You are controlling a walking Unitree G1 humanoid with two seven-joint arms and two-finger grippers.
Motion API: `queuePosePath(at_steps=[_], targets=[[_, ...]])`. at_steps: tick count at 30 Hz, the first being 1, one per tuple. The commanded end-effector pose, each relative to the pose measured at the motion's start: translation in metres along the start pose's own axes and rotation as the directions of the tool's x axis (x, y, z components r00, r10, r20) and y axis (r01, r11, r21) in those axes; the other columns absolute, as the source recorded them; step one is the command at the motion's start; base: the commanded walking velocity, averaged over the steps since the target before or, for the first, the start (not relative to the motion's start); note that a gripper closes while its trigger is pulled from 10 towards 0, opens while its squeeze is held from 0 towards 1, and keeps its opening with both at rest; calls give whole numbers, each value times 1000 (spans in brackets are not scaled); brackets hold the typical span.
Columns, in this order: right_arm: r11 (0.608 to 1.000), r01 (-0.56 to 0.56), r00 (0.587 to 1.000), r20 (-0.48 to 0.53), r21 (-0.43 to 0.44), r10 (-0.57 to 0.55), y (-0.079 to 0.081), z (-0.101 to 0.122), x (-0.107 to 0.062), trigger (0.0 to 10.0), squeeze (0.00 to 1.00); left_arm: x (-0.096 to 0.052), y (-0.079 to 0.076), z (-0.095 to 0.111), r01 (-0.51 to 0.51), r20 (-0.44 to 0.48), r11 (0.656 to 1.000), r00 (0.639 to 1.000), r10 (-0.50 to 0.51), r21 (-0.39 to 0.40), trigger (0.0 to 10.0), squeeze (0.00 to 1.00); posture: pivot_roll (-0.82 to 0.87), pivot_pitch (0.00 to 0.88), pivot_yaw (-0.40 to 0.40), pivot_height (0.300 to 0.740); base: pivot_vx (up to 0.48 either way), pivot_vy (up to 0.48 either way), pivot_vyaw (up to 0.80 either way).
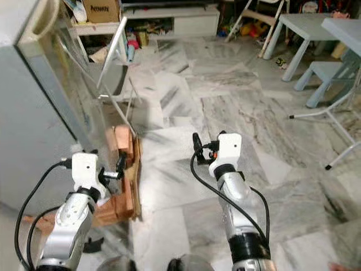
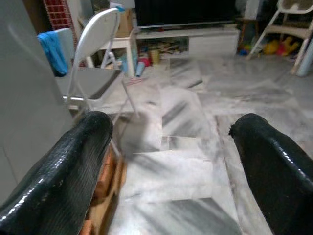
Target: Restocking fridge
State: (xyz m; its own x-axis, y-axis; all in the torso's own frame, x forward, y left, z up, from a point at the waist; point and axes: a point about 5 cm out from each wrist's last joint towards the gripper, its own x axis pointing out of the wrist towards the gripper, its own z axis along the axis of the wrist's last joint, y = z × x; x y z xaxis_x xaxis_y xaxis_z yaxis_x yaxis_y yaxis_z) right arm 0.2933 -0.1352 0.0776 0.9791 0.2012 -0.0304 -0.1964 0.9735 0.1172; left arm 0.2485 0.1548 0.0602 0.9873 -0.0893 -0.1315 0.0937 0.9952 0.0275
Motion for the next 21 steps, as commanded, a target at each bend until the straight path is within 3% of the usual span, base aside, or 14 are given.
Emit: queuePosePath(at_steps=[1, 12, 21], targets=[[1000, 2, 1000, 6, -12, -2, -2, 3, 0, 10000, 0, 3, 2, 1, -27, 0, 1000, 1000, 27, 12, 10000, 0, 15, 0, -25, 740, 0, 0, 506], [1000, 0, 1000, 12, -18, 1, -1, 4, 1, 10000, 0, 8, 11, 1, -96, -7, 995, 995, 97, 20, 10000, 0, 15, 0, -24, 740, 0, 0, 687], [1000, 19, 1000, 9, -20, -19, -4, 4, 1, 10000, 0, 8, 9, 3, -58, 20, 998, 998, 58, 13, 10000, 0, 13, 0, -24, 740, 27, 0, 89]])
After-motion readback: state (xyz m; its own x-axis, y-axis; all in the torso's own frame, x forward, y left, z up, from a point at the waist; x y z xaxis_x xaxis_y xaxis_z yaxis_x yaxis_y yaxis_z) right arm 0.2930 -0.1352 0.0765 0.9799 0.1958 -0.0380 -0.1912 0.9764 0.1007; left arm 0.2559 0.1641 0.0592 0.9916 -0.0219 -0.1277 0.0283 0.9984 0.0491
